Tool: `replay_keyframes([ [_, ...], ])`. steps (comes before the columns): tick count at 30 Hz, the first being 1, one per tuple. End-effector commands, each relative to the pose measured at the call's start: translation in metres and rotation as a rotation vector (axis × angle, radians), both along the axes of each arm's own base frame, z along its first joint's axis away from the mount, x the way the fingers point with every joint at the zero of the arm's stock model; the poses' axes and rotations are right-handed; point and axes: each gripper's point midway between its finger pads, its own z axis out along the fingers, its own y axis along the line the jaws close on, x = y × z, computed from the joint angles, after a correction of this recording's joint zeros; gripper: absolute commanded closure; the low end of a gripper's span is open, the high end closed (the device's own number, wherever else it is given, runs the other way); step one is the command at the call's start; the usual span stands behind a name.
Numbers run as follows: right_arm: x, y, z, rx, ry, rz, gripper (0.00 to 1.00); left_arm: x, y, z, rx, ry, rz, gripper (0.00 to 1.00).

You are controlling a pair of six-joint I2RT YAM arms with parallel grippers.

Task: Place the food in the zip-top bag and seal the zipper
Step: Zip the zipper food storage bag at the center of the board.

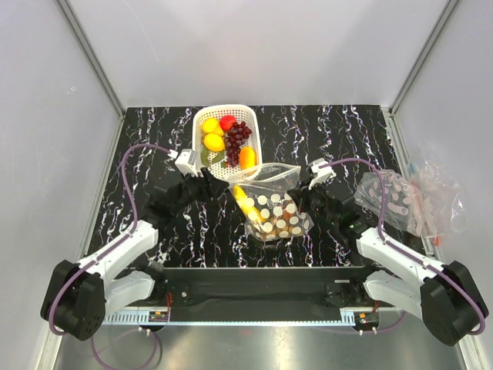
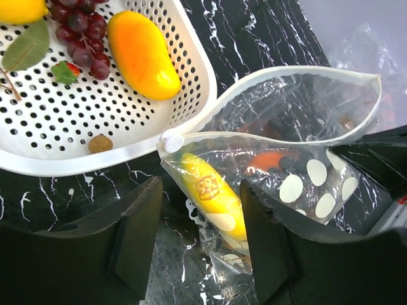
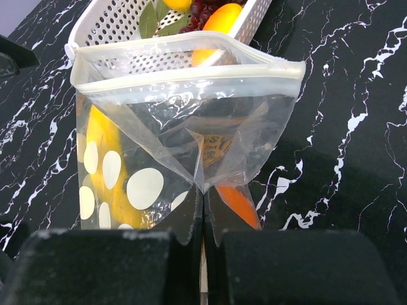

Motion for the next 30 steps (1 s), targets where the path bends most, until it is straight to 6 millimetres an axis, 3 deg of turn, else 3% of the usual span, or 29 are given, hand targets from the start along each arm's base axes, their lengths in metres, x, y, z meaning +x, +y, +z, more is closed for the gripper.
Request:
replay_keyframes([
  [1,0.009,-0.001,0.007,0.024,-0.026,-0.031,1.0,0.005,-0.009,0.021,-0.074,-0.104,-0.05,0.41],
  [8,0.009,-0.003,0.007,0.023,-0.025,-0.04,1.0,0.011,-0.006,-0.007,-0.12,-0.037,-0.032,0.39],
  [16,0.012,-0.003,0.004,0.029,-0.008,-0.05,1.0,0.012,-0.013,-0.012,-0.142,-0.107,-0.081,0.27],
  [18,0.012,-0.003,0.003,0.03,-0.005,-0.047,1.0,0.013,-0.017,-0.007,-0.159,-0.13,-0.098,0.28],
  [22,0.012,-0.003,0.002,0.028,-0.001,-0.052,1.0,0.023,-0.019,-0.02,-0.151,-0.107,-0.087,0.39],
  [24,0.013,-0.003,0.003,0.028,-0.005,-0.053,1.0,0.026,-0.022,-0.017,-0.169,-0.123,-0.1,0.44],
  [30,0.011,-0.004,0.0,0.028,0.002,-0.053,1.0,0.035,-0.025,-0.024,-0.2,-0.125,-0.091,0.44],
])
